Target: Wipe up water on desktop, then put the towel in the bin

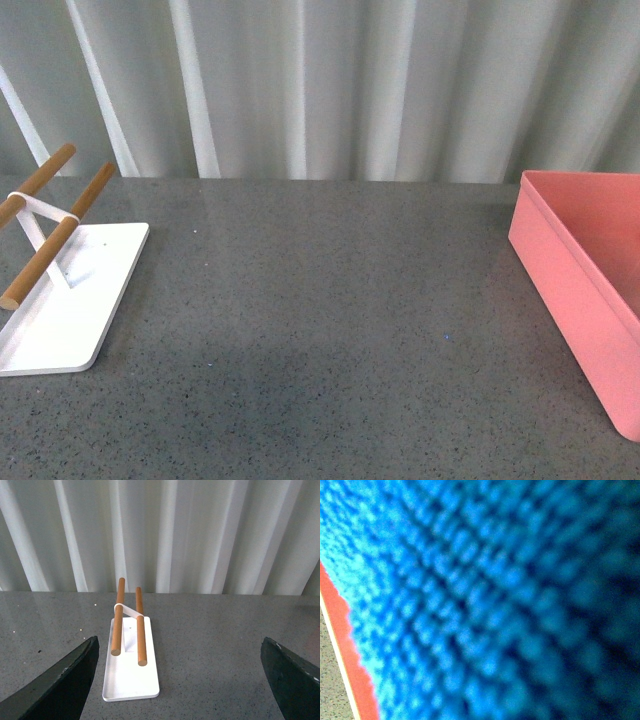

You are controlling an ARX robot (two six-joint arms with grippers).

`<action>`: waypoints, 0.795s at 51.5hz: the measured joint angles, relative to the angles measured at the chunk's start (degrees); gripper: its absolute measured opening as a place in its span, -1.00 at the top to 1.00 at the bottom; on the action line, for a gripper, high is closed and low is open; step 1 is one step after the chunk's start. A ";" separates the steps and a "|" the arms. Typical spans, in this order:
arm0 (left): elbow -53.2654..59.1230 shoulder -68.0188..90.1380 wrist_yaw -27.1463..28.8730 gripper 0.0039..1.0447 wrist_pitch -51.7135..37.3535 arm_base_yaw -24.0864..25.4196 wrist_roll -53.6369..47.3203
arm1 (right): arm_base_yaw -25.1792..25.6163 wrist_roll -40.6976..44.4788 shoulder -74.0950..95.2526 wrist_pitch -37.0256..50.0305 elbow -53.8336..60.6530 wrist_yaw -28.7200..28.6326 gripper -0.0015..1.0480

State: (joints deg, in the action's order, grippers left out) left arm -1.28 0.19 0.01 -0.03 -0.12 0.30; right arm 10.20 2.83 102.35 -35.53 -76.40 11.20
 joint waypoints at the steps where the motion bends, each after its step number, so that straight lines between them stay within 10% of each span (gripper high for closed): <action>1: 0.00 0.00 0.00 -0.88 0.00 0.00 0.00 | 0.00 -0.04 -0.02 -0.02 0.00 0.00 0.91; 29: 0.00 0.00 0.00 -0.88 0.00 0.00 0.00 | 0.59 -0.50 -0.02 0.24 -0.13 0.42 0.91; 41: 0.00 0.00 0.00 -0.88 0.00 0.00 0.00 | 0.48 -0.31 -0.02 0.33 -0.07 0.24 0.09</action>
State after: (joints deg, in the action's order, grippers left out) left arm -1.28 0.19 0.01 -0.03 -0.12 0.30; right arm 10.68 2.52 102.32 -35.20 -76.47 11.44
